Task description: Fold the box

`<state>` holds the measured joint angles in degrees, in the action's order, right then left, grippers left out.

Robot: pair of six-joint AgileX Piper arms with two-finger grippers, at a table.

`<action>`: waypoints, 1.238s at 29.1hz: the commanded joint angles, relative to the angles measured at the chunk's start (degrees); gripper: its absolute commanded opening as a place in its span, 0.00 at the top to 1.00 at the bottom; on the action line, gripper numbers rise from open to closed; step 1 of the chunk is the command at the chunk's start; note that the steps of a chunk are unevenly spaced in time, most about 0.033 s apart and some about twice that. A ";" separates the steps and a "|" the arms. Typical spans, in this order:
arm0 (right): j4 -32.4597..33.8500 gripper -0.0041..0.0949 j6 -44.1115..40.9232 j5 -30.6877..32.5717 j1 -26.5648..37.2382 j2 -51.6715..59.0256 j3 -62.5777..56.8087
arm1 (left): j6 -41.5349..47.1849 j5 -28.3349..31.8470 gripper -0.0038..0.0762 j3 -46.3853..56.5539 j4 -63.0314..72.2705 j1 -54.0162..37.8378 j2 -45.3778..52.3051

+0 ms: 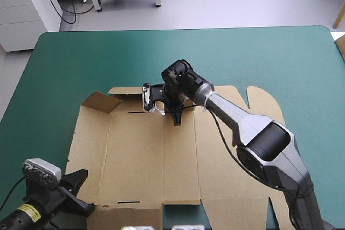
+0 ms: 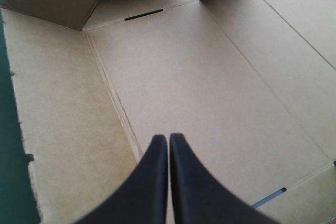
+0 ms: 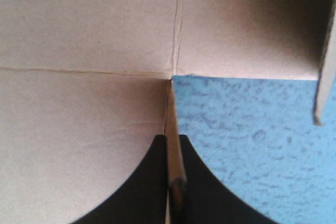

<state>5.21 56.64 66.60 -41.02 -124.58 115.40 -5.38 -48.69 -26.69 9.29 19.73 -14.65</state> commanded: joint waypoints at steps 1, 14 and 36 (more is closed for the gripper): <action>3.60 0.98 -0.84 -1.53 0.18 1.45 1.32 | 0.18 3.72 0.96 -1.33 1.21 0.33 -0.73; 3.92 0.57 -8.88 0.43 0.18 2.15 5.20 | 0.18 3.72 0.96 -1.33 1.21 0.33 -0.73; 3.56 0.81 -35.74 0.43 0.18 31.56 4.13 | 0.18 3.72 0.96 -1.33 1.21 0.33 -0.73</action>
<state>7.63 24.85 69.16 -41.14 -99.23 120.81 -5.38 -48.64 -26.69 9.29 19.73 -14.65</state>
